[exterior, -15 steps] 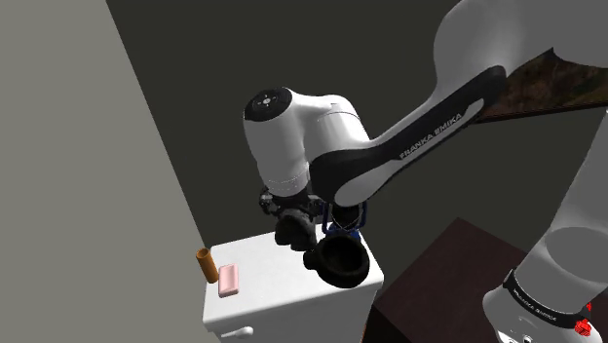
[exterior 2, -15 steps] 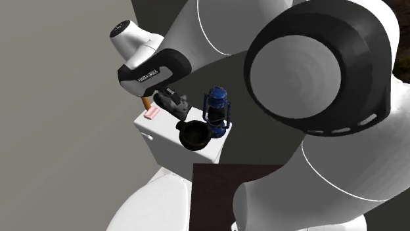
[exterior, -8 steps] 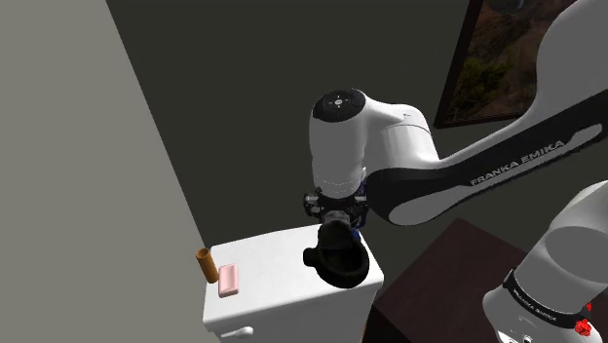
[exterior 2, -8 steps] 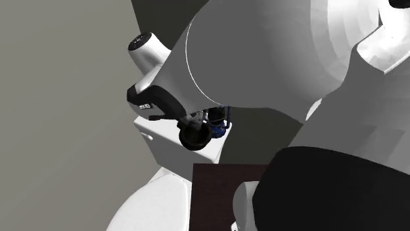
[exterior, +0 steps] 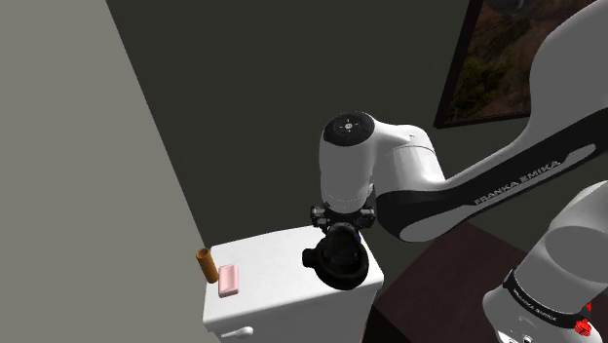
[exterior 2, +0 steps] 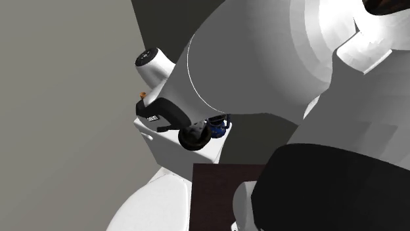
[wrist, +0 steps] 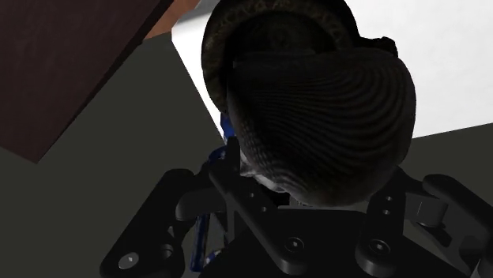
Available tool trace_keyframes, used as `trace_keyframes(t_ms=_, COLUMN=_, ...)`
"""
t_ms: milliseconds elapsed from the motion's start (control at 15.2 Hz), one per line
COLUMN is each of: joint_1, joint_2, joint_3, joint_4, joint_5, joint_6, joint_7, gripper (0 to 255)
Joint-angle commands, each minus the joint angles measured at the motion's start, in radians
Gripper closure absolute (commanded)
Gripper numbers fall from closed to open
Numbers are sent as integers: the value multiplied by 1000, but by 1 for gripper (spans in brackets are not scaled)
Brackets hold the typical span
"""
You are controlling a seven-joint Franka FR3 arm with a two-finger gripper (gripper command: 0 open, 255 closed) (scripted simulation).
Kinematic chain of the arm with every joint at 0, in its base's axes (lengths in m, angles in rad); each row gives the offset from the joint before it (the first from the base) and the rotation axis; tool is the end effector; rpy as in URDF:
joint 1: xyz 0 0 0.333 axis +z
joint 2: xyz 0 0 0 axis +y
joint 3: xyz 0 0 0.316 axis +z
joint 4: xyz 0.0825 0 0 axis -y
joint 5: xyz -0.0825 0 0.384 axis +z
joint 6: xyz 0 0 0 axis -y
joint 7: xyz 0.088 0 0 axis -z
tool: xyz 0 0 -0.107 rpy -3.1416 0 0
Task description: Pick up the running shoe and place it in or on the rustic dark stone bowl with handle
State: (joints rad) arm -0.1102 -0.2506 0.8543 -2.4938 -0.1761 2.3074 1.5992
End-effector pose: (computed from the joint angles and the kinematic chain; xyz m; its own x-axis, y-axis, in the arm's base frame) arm 0.3372 0.2994 0.3467 0.6984 -0.6448 0.3105 -0.6874 -0.7252 0.0401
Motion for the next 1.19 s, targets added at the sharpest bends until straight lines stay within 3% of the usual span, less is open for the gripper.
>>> trace_keyframes(t_ms=0, joint_1=-13, joint_2=23, joint_3=15, joint_4=-11, joint_5=-25, joint_6=27, joint_7=26, gripper=255)
trace_keyframes(t_ms=396, joint_1=-58, joint_2=105, joint_3=58, joint_4=-30, joint_5=-126, joint_6=89, joint_7=117, gripper=255)
trace_keyframes(t_ms=858, joint_1=-57, joint_2=105, joint_3=57, joint_4=-30, joint_5=-126, joint_6=89, joint_7=117, gripper=255)
trace_keyframes(t_ms=924, joint_1=-59, joint_2=107, joint_3=58, joint_4=-28, joint_5=-129, joint_6=89, joint_7=119, gripper=0)
trace_keyframes(t_ms=1122, joint_1=-58, joint_2=107, joint_3=58, joint_4=-26, joint_5=-127, joint_6=86, joint_7=118, gripper=0)
